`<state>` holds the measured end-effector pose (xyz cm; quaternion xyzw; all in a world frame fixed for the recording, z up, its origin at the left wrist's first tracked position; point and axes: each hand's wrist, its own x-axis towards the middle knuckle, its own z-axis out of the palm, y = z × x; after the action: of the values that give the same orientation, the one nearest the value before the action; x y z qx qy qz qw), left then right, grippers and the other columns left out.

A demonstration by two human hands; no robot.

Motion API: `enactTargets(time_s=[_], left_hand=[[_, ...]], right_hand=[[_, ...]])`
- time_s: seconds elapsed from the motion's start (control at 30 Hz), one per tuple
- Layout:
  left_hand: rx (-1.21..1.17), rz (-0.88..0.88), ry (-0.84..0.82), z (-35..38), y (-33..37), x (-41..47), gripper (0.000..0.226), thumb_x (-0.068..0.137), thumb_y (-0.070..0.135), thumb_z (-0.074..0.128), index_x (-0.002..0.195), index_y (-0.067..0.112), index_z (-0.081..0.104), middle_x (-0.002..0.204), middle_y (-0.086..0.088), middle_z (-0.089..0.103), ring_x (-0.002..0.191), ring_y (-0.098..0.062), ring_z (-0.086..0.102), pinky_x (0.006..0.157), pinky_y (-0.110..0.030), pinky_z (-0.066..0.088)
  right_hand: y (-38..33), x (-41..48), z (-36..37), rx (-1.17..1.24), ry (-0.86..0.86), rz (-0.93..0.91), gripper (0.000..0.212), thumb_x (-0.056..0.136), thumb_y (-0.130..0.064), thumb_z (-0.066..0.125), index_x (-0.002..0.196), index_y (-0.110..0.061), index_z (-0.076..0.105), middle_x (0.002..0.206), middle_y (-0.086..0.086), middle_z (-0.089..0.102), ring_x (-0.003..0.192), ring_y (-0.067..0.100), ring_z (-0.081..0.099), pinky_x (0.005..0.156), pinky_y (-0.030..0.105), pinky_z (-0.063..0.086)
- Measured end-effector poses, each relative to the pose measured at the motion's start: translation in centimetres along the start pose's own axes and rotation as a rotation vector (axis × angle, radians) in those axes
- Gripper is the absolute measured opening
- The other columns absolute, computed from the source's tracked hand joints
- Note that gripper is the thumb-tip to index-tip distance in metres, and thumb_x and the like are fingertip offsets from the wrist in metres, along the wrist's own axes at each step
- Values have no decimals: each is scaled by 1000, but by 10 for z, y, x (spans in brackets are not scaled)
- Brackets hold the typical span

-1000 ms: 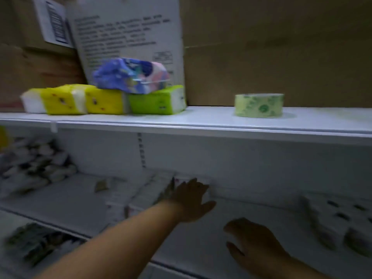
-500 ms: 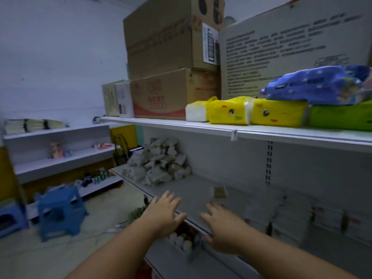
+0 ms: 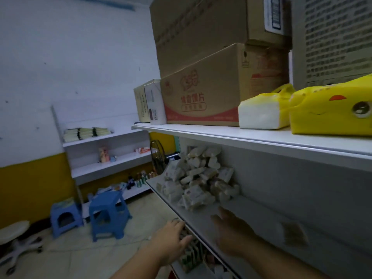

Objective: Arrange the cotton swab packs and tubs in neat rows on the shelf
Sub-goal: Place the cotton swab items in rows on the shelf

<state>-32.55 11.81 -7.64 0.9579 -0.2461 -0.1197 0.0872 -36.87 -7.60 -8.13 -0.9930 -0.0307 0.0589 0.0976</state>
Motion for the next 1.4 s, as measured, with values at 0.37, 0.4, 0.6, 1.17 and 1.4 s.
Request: enactTargets(time_s=[0.37, 0.4, 0.6, 1.17, 1.4], left_hand=[[-120, -40, 126, -42, -75, 99, 55, 96, 43, 45, 145, 25, 29, 149, 1, 37, 131, -17, 41, 106, -32, 38], [-102, -50, 142, -46, -88, 112, 54, 96, 41, 45, 145, 24, 31, 147, 0, 39, 129, -18, 43, 105, -33, 40], [-204, 7, 247, -68, -152, 195, 45, 93, 37, 52, 135, 22, 44, 137, -4, 49, 118, -21, 52, 96, -32, 46], [-502, 79, 342, -99, -173, 315, 32, 84, 33, 69, 79, 13, 44, 71, -2, 42, 61, -15, 41, 62, -32, 33], [-981, 164, 206, -113, -169, 301, 24, 78, 12, 76, 87, 17, 55, 101, -11, 62, 86, -32, 64, 79, -48, 56]], right_hand=[[13, 120, 8, -28, 157, 150, 59, 96, -46, 36, 147, -20, 21, 151, 5, 27, 136, 25, 32, 106, 35, 36], [10, 132, 10, -25, 214, 151, 59, 96, -47, 37, 147, -21, 21, 150, 3, 29, 135, 24, 32, 105, 34, 38], [5, 183, 15, -29, 358, 355, 79, 87, -70, 22, 145, -17, 28, 149, 4, 31, 136, 22, 32, 104, 31, 36], [8, 178, 27, 1269, 799, 646, 21, 82, -10, 70, 96, -20, 60, 92, 2, 67, 76, 16, 63, 56, 25, 47], [7, 137, 12, 1593, 811, 624, 21, 84, -8, 66, 104, -10, 58, 94, 11, 67, 81, 24, 65, 63, 30, 51]])
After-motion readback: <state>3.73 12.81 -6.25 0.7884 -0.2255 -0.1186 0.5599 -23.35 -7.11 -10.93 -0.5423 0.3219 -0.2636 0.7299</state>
